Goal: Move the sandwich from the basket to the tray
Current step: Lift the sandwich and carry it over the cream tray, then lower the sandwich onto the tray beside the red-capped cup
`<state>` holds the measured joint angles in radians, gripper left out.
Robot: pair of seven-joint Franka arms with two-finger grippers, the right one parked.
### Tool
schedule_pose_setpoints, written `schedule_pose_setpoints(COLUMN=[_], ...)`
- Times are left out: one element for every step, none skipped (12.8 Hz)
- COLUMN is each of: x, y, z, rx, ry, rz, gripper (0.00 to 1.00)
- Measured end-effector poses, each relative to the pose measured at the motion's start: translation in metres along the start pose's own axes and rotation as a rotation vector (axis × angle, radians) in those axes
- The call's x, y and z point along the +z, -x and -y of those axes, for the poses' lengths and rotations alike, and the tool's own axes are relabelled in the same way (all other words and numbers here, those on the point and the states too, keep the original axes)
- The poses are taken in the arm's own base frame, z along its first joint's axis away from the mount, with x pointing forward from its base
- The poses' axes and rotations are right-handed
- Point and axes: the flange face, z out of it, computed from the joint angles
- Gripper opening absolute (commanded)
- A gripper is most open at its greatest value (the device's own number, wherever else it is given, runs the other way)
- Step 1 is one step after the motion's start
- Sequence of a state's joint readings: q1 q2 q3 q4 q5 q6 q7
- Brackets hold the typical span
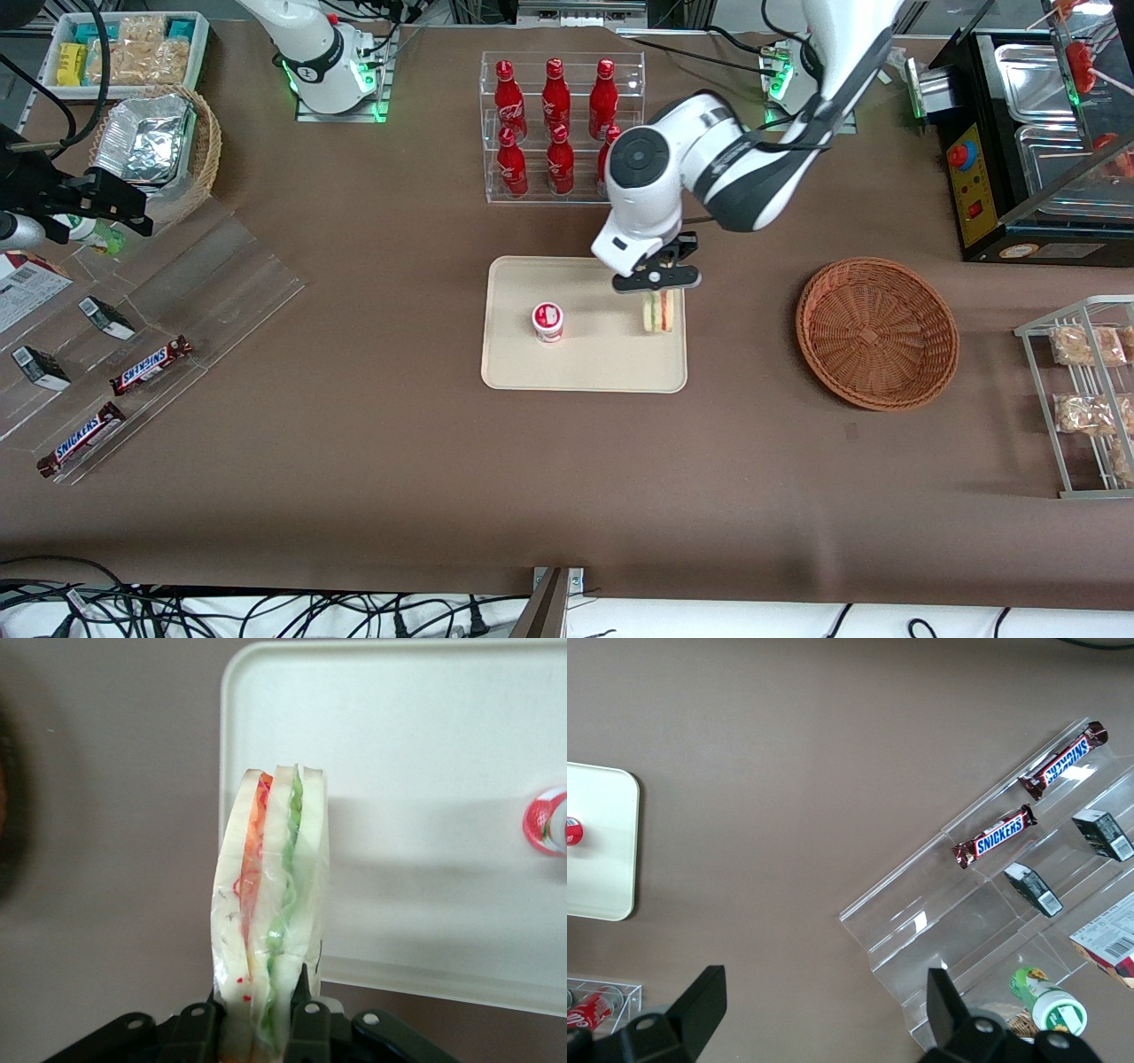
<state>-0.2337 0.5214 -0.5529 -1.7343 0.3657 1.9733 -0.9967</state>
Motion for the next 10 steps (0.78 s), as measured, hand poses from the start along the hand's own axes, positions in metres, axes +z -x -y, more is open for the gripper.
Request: schedule_pose_setpoints(x=[0.014,0.026,0.035,0.043,0.049,0.054,0.057,0.057,0.056,0.056], y=[0.0,-0.001,-0.003,-0.004,-0.005,-0.006,-0.007,-0.01,-0.012,-0.013], z=[-0.007,-0.012,-0.014,-0.017,-0.019,-0.02,-0.021,-0.023,-0.025,-0.027], rx=[0.011,0.018,0.021,0.018,0.016,0.012,0.003,-0.001,-0.003,-0.004], ry=[0.004,0.002,0.0,-0.001,-0.006,-0.011,-0.013,-0.008,-0.002,0.002], rz=[0.0,-0.003,-0.011,-0.02,-0.031,-0.037,-0.04,-0.041,-0.042,-0.043], gripper=[0.28,0.28,0.28,0.28,0.28,0.28,0.28,0.28,0.33,0.67])
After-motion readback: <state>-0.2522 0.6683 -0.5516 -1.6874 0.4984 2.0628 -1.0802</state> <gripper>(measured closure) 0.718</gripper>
